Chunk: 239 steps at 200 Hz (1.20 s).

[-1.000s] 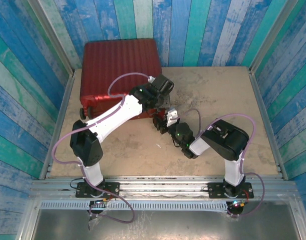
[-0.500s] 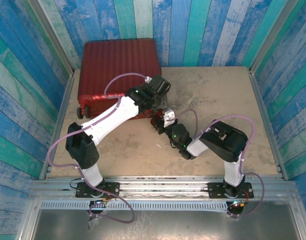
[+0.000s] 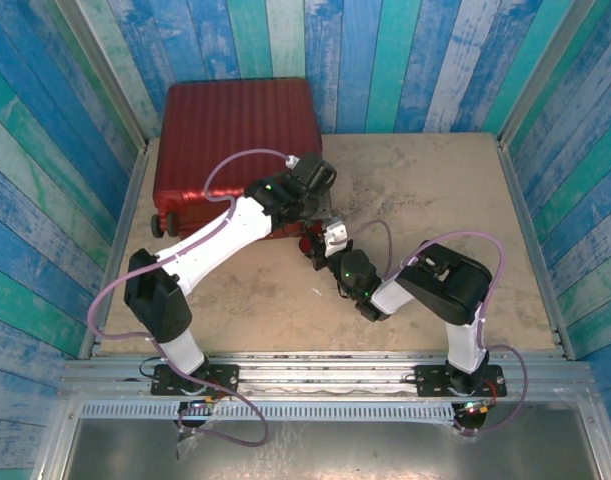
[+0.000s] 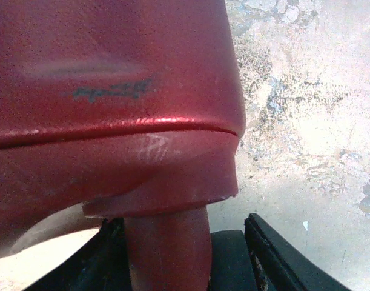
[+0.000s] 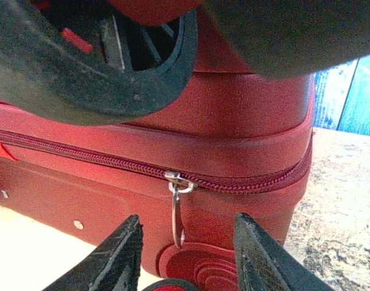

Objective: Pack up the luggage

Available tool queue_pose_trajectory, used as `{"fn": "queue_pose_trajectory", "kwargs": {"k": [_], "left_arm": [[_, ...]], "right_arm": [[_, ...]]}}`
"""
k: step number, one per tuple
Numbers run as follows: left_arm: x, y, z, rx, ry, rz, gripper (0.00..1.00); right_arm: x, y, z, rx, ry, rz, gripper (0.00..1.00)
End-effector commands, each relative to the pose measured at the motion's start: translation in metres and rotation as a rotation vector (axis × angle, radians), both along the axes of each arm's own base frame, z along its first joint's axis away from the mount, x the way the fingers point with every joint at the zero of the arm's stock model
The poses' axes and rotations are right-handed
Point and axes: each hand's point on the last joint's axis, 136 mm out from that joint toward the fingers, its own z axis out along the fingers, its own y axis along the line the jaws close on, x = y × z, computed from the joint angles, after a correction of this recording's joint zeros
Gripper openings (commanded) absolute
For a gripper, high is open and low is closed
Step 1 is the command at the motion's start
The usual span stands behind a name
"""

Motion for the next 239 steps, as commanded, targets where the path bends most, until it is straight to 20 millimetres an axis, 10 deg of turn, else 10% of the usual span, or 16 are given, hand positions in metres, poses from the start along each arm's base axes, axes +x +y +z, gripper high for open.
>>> {"fn": "queue_pose_trajectory", "kwargs": {"k": [1,95,129,239], "left_arm": [[-0.016,-0.01,0.108,-0.222,-0.223,-0.091,0.0],[-0.03,-0.002,0.106,-0.232,-0.224,-0.097,0.0],[-0.03,-0.002,0.099,-0.225,-0.222,-0.095,0.0],[-0.015,-0.058,0.098,-0.49,-0.234,-0.082,0.0]], "right_arm": [[0.002,0.001,-0.005,-0.026,-0.007,-0.043,0.37],[-0.002,-0.001,-0.002,-0.042,-0.027,-0.163,0.12],[-0.017,-0.006,-0.007,-0.012,-0.014,-0.17,0.58],[-0.036,-0.034,-0.018,0.01,-0.013,-0.309,0.73]]}}
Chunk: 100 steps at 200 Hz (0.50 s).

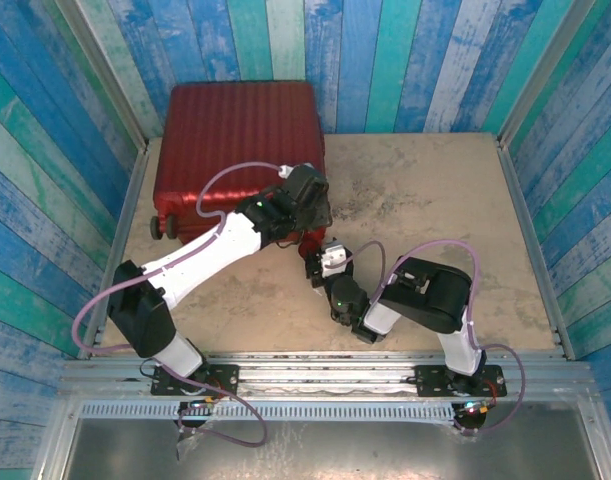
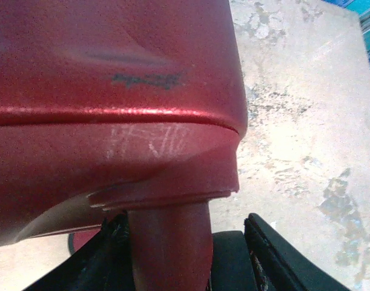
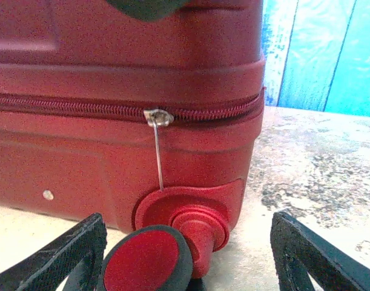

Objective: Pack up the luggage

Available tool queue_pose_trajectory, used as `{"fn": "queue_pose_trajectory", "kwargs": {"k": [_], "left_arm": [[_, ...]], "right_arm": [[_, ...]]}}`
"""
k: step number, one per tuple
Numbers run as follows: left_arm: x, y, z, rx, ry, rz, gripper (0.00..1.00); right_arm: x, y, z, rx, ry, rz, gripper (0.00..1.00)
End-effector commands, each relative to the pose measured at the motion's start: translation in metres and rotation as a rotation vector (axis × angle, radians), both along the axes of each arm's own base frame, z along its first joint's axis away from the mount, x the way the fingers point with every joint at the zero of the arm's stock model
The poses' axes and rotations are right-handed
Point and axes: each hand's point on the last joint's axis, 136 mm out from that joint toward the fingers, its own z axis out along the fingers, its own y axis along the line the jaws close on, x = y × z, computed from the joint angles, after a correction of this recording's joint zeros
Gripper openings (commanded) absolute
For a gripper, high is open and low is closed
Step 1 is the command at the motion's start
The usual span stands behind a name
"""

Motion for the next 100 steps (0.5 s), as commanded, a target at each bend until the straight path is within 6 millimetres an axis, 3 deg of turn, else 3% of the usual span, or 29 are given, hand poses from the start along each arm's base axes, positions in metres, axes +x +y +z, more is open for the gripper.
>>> {"fn": "queue_pose_trajectory", "kwargs": {"k": [1,56,74,100], "left_arm": [[0.0,-0.053,0.098,-0.334,-0.206,-0.1,0.0],[0.015,-0.097,0.114,-0.422,-0.24,-0.117,0.0],[0.018,-0.107,0.116,-0.449,-0.246,-0.122,0.0],[0.02,-0.122,0.12,-0.477,-0.247,-0.146,0.0]], "right_arm": [[0.0,-0.016,0.002,0.005,-0.014,-0.082,0.73],[0.003,-0.035,0.013,0.041,-0.012,-0.079,0.8],[0.002,-0.036,0.016,0.036,-0.016,-0.065,0.99],[0.001,-0.038,0.017,0.023,-0.019,-0.061,0.99]]}}
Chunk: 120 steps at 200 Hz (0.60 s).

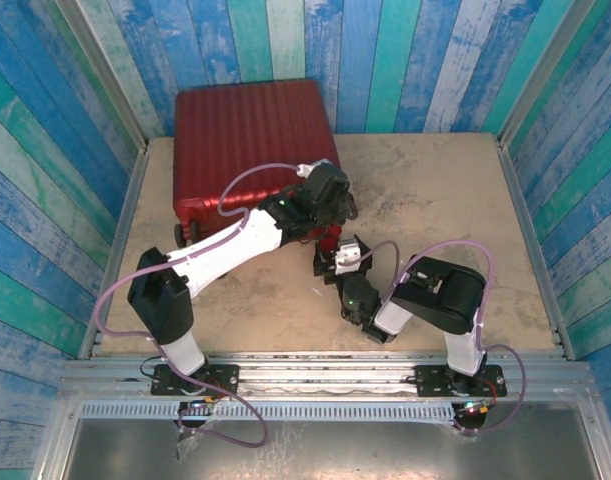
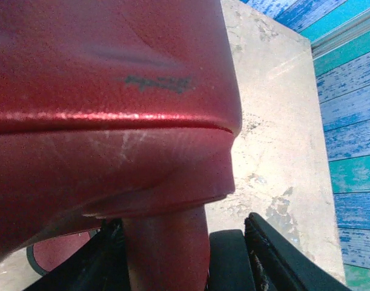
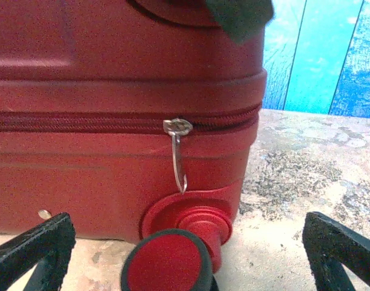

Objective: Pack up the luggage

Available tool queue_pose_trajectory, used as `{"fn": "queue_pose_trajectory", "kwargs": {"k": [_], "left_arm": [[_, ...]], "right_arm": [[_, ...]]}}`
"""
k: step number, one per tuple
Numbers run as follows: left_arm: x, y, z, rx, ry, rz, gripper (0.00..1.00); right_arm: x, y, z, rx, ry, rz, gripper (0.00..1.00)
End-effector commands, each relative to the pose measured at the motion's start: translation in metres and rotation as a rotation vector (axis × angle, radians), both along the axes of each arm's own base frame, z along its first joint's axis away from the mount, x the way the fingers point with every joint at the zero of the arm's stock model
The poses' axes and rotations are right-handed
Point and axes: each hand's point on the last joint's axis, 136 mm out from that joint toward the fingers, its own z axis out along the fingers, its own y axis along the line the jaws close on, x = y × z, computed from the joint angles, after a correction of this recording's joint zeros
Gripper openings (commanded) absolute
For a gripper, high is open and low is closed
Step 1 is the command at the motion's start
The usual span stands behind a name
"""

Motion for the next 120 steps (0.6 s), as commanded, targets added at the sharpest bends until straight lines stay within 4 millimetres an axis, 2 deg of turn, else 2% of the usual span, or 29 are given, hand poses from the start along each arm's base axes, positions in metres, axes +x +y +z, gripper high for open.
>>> {"fn": "queue_pose_trajectory", "kwargs": {"k": [1,40,69,108,120], "left_arm": [[0.005,-0.067,0.115,-0.311,-0.273,-0.153,0.0],[0.007,-0.082,0.114,-0.335,-0.267,-0.193,0.0],[0.006,-0.091,0.108,-0.343,-0.247,-0.223,0.0],[0.004,-0.097,0.102,-0.358,-0.222,-0.246,0.0],[0.004,-0.098,0.1,-0.357,-0.216,-0.252,0.0]], "right_arm": [[-0.001,-0.003,0.009,0.026,-0.018,0.003,0.99],[0.003,-0.02,0.012,0.01,-0.021,-0.022,0.93],[0.01,-0.035,0.016,-0.002,-0.028,-0.055,0.92],[0.021,-0.024,0.025,-0.071,-0.07,-0.014,0.94],[0.025,-0.026,0.026,-0.073,-0.073,-0.02,0.95]]}}
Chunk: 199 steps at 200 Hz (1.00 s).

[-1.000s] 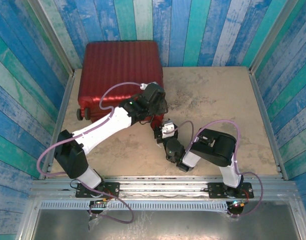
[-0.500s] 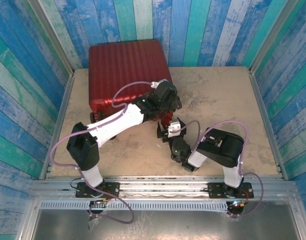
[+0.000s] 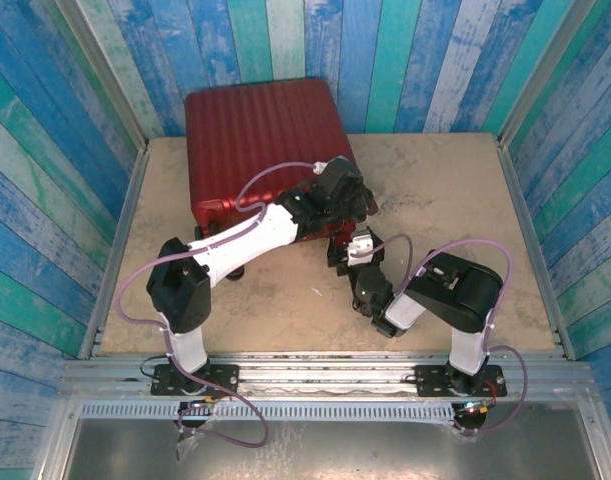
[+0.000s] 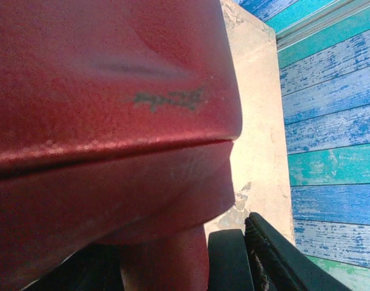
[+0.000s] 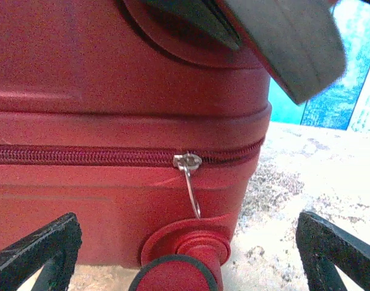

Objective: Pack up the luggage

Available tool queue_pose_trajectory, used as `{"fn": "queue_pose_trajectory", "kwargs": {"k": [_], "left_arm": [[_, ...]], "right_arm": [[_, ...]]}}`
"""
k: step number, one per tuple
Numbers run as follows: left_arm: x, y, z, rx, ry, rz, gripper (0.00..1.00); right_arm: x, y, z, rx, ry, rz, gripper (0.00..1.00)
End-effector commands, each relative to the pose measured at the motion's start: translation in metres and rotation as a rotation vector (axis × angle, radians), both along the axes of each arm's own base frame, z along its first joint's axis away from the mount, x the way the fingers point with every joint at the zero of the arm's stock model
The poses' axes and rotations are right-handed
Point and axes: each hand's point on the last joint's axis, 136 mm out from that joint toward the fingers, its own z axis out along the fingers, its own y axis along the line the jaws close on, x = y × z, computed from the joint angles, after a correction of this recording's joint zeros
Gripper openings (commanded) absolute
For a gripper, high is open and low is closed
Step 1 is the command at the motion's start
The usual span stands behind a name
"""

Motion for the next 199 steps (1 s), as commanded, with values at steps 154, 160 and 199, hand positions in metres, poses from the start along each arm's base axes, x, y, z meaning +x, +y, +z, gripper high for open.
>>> {"fn": "queue_pose_trajectory", "kwargs": {"k": [154,160,199], "left_arm": [[-0.017,-0.05,0.115,-0.273,-0.262,-0.21,0.0],[-0.019,-0.05,0.116,-0.275,-0.263,-0.212,0.0],[-0.024,-0.044,0.123,-0.287,-0.269,-0.211,0.0]], "right_arm": [[0.031,-0.003,0.0,0.021,0.071,0.026,0.77],[0.031,-0.004,0.001,0.027,0.07,0.021,0.76],[0.036,-0.012,0.009,0.044,0.048,-0.05,0.61]]}}
